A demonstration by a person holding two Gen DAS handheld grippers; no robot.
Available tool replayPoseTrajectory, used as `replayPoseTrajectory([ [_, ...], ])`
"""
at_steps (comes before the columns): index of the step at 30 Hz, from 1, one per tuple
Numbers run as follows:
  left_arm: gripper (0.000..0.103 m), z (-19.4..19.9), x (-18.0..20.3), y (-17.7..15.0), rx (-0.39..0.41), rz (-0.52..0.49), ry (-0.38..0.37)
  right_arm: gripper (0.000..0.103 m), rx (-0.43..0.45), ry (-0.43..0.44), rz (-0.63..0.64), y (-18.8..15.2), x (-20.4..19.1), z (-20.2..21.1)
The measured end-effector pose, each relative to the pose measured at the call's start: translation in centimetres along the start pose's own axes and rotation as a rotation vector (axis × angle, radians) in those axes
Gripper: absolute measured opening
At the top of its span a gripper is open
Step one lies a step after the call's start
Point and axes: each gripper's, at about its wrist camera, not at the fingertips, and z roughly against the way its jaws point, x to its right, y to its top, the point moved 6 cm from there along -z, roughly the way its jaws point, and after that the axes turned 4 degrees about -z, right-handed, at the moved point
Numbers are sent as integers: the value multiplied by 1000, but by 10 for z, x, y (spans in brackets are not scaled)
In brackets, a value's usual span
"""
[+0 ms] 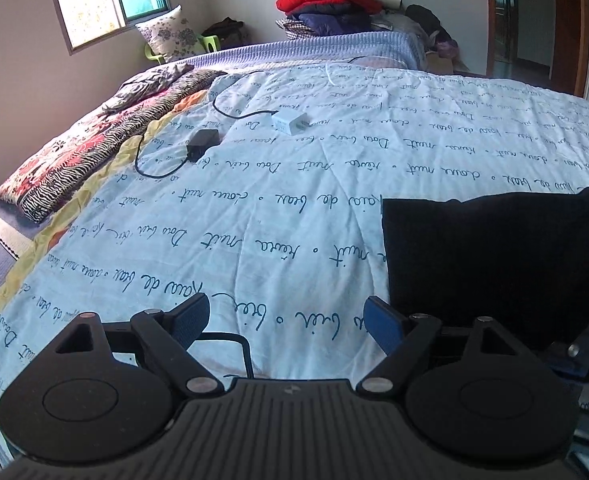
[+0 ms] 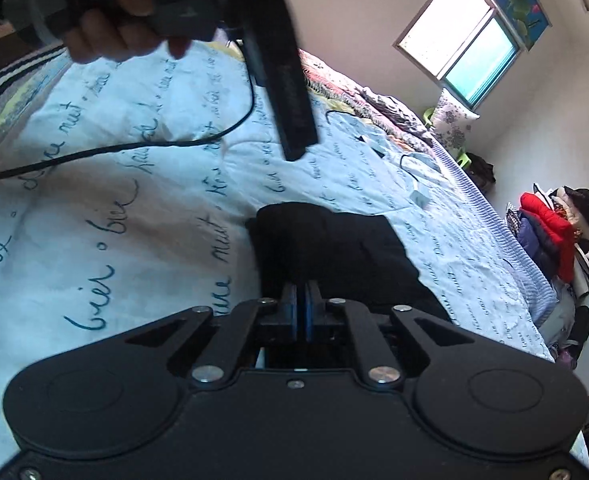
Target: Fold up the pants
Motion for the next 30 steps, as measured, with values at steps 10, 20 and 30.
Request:
replayPoseTrajectory([
  [10,88,-9,70,18,23,3,-149,14,30,-29,-60,-17,4,36],
  [20,92,-29,136,0,15,-165,-151,14,-285,-298,-113,-144,80,129],
  [30,98,-26,121,-6,-25,-101,-142,40,-247,-345,75,-136,47,123],
])
